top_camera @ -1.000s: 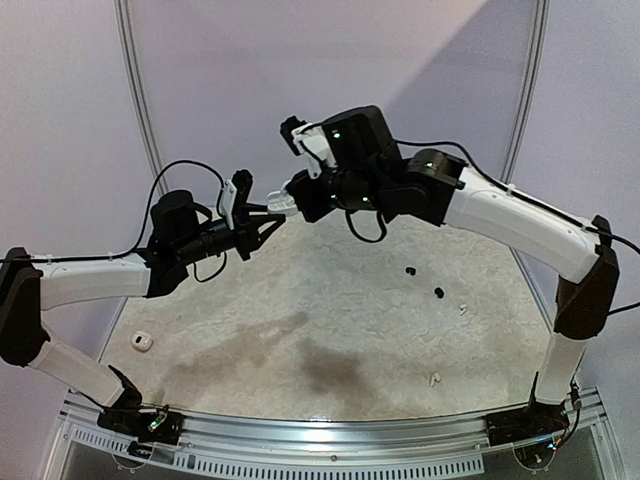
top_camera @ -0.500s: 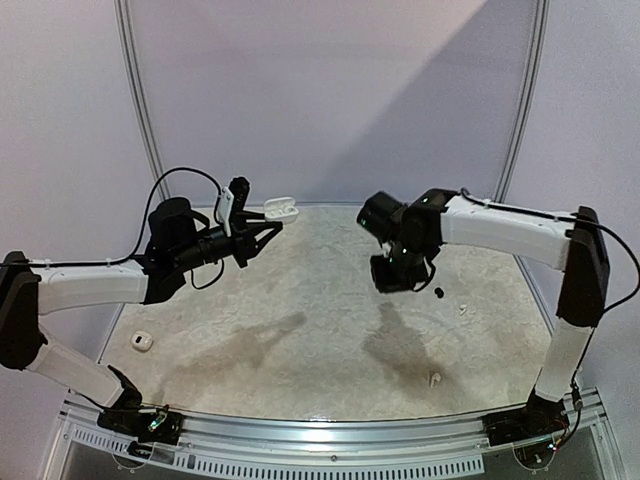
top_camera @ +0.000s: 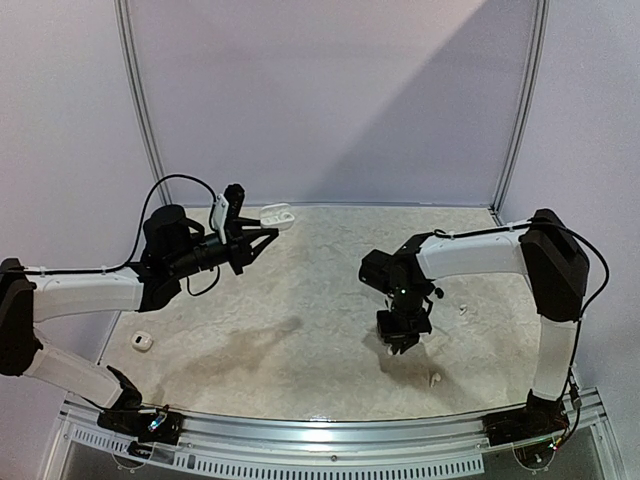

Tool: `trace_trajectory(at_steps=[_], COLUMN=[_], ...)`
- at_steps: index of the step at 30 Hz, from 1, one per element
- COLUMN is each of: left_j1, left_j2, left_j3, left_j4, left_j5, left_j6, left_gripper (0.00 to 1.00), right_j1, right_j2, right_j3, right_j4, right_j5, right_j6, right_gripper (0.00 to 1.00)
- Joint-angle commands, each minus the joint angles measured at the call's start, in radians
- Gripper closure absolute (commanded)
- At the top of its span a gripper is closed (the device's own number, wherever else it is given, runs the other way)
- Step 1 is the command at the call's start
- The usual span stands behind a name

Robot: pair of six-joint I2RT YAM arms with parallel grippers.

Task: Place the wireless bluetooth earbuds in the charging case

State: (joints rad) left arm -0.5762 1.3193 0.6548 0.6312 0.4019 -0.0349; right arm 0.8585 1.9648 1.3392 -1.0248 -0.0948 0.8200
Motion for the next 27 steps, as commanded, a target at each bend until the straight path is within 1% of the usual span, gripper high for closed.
trace_trajectory(at_steps=[1,5,9,13,17,21,24,27], left_j1=[-0.017,-0.019,-0.019,-0.019,-0.019,-0.019,-0.019,-0.019], left_j2=[-0.013,-0.012,-0.012,-0.010,-0.013,-0.015,-0.013,-0.010], left_j3=[-0.008,-0.004,-0.004,-0.004,-0.004,-0.007,-0.007,-0.005], left_j4=[0.016,0.018,0.015,0.012,0.012,0.007,0.006,0.005], left_j5=[0.003,0.003,0.003,0.006,0.003,0.003,0.006,0.010], left_j6=[0.010,0.018,0.023,0.023,0.025,0.029,0.027,0.026], left_gripper=[1.00,1.00,1.00,1.00,1.00,1.00,1.00,1.00], right_j1=[0.004,0.015,0.029,0.034,0.046,0.101,0.147,0.179], right_j2=[0.020,0.011,-0.001,-0.016,-0.015,-0.013,-0.004,0.001], right_j3=[-0.013,-0.015,-0.015,-0.009,-0.026,-0.052,-0.081,-0.127], right_j4=[0.036,0.021,0.000,-0.023,-0.049,-0.046,-0.042,-0.003], right_j5=[-0.051,-0.081,-0.119,-0.141,-0.101,-0.059,-0.056,-0.087], right_j6=[0.021,0.018,0.017,0.009,0.017,0.051,0.079,0.104], right_gripper=[0.89,0.75,0.69,0.68,0.69,0.69,0.66,0.63])
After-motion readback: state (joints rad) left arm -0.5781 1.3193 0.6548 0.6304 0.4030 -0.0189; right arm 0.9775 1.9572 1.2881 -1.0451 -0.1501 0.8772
